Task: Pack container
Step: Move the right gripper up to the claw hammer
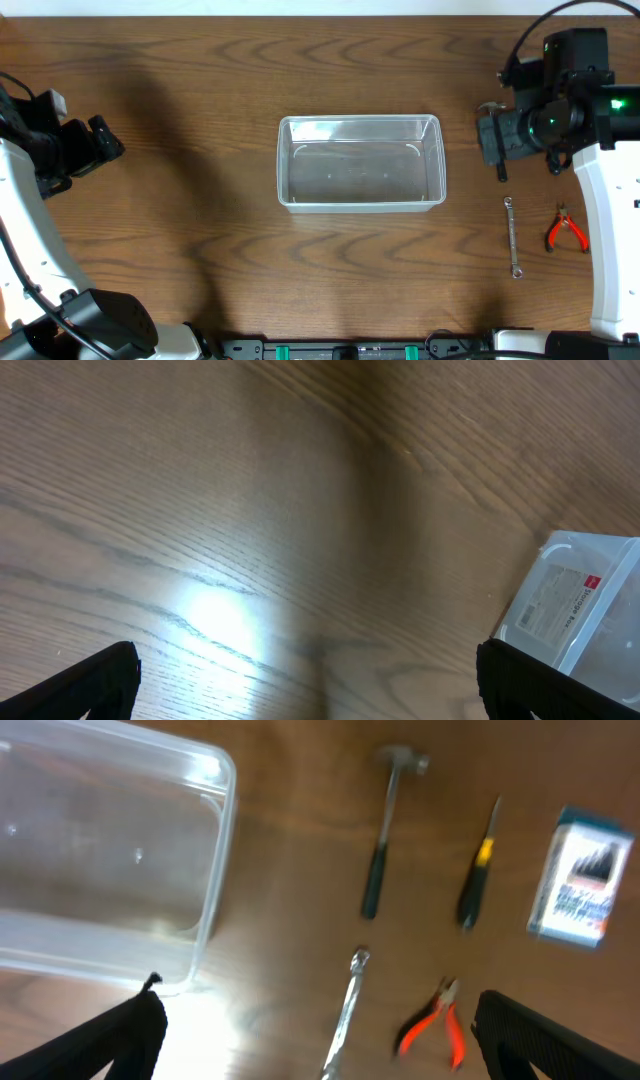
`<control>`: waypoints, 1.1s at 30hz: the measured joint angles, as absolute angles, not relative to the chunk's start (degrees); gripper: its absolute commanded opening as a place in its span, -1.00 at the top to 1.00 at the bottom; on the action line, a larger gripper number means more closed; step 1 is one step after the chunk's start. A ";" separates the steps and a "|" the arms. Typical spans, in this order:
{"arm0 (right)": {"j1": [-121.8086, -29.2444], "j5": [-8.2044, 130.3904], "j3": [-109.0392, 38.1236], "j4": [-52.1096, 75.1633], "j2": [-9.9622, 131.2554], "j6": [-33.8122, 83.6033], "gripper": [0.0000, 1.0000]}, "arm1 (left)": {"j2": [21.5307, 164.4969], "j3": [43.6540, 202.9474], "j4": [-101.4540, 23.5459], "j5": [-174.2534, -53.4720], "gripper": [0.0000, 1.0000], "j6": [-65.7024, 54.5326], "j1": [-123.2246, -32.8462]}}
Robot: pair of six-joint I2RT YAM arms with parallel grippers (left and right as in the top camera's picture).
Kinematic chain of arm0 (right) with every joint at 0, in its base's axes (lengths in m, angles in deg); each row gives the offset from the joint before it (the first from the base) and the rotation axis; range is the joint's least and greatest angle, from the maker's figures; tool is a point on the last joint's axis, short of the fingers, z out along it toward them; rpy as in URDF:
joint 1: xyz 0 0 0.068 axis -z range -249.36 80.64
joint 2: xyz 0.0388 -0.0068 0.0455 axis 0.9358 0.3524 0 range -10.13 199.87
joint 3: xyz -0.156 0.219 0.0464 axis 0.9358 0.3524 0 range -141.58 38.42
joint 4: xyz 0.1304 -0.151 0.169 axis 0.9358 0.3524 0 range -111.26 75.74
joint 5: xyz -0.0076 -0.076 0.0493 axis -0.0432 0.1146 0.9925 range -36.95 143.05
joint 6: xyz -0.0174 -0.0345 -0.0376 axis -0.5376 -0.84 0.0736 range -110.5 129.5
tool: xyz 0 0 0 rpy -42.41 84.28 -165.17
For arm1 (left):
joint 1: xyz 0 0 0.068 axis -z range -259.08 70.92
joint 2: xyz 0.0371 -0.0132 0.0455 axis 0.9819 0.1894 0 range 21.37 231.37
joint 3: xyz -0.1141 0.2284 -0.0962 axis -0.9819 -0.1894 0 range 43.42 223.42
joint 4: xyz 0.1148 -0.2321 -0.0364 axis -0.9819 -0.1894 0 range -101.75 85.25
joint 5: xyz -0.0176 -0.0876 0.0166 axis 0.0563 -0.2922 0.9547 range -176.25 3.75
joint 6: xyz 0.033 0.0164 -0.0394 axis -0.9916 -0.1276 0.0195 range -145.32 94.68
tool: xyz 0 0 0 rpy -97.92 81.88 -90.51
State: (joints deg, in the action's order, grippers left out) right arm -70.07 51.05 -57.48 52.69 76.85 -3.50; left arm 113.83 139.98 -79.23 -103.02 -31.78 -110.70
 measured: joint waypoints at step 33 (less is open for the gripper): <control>-61.55 53.52 -90.31 62.86 118.91 -3.52 -0.98 | 113.83 139.98 -80.23 -103.04 -0.96 -31.78 -110.72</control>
